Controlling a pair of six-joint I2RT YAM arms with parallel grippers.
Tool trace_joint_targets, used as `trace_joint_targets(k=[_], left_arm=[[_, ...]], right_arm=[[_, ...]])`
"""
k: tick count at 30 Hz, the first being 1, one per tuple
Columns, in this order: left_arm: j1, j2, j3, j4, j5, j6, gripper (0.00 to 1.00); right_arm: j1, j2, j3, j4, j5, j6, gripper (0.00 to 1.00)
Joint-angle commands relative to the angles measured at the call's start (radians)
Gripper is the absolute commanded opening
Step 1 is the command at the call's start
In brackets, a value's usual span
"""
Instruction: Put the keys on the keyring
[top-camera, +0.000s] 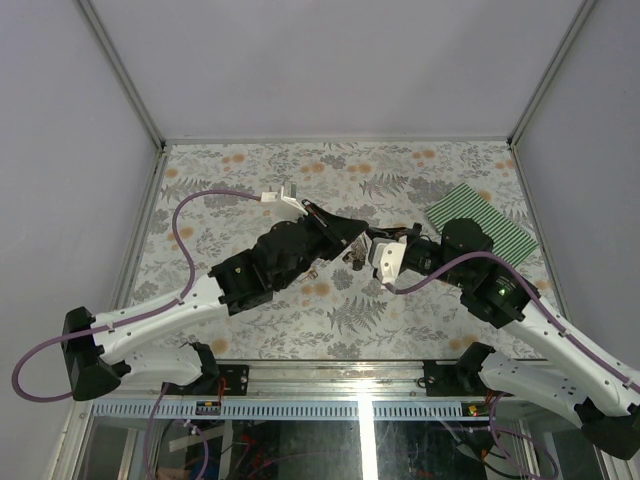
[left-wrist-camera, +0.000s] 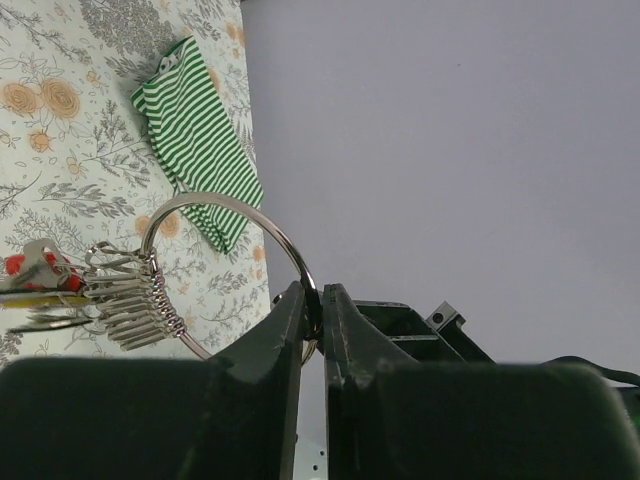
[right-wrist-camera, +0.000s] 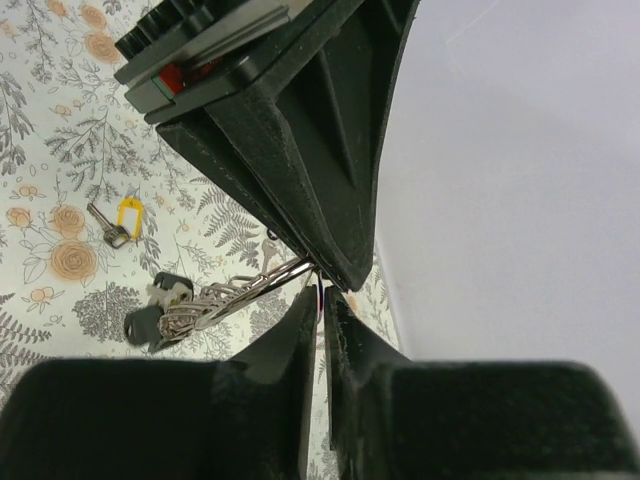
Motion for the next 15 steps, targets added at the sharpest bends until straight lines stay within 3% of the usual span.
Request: trace_joint_targets(k=[1, 10, 12, 15], left_arm=[[0.015, -0.024, 0.009, 0.026, 0.002, 0.008, 0.0], [0.062, -0.062, -0.045, 0.076, 0.108, 0.039, 0.0], [0.081, -0.075, -0.056, 0.095, 0.154, 0.069, 0.0], [0.095, -0.105, -0.1, 0.17, 0.219, 0.134, 0.0]], right_arm=[[0.008, -0.037, 0.005, 0.091, 0.011, 0.037, 0.16], [0.008, -0.126, -0.042, 0.084, 0.044, 0.121, 0.32], [0.007, -0.163, -0.055, 0.106, 0.077, 0.205, 0.34], [0.007, -0.182, -0.046, 0.139, 0.167, 0.468, 0.38]])
